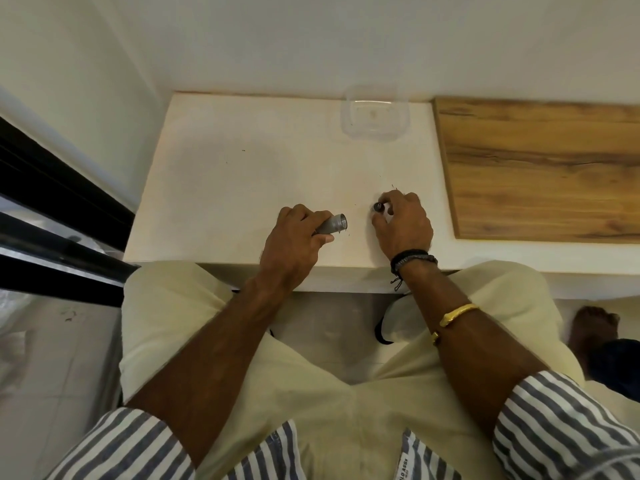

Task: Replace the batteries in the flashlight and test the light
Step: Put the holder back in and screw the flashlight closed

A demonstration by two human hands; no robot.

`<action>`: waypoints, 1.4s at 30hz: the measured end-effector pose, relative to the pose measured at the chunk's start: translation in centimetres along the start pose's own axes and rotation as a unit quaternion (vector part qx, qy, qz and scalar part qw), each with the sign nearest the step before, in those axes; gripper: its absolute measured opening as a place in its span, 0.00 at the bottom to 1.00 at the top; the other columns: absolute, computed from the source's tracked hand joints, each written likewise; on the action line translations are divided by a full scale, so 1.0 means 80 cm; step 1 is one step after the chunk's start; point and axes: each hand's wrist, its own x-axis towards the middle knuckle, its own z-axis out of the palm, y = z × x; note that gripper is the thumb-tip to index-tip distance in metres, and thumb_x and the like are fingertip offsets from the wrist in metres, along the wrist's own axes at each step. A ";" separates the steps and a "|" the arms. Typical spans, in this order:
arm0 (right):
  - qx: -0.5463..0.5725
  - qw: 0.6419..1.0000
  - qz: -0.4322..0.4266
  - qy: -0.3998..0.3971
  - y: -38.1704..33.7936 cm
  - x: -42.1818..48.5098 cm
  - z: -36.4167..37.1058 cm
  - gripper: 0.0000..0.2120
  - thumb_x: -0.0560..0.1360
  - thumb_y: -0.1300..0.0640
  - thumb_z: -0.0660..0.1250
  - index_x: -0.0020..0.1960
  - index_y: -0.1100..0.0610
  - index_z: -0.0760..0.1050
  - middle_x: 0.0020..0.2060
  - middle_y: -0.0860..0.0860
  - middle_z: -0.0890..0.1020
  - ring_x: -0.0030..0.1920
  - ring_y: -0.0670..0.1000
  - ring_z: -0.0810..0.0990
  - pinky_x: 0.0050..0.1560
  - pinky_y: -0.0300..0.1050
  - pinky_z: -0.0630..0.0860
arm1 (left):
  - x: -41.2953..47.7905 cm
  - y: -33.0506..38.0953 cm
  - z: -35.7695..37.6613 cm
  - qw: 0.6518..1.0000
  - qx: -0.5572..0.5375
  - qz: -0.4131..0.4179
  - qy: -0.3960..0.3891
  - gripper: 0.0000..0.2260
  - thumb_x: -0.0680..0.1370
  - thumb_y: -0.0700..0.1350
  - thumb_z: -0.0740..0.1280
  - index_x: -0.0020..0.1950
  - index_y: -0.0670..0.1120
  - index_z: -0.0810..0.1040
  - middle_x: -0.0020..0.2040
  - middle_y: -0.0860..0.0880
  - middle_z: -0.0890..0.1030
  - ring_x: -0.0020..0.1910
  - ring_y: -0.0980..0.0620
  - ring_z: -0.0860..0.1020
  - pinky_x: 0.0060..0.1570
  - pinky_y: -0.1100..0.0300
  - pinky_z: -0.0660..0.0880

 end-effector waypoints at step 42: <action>0.282 0.948 -0.127 -0.075 -0.026 -0.070 -0.059 0.14 0.73 0.61 0.77 0.57 0.51 0.85 0.47 0.45 0.86 0.45 0.41 0.84 0.52 0.34 0.81 | -0.019 0.015 -0.005 0.998 0.032 0.049 0.017 0.15 0.80 0.46 0.66 0.67 0.47 0.76 0.56 0.46 0.77 0.55 0.49 0.69 0.48 0.57 0.71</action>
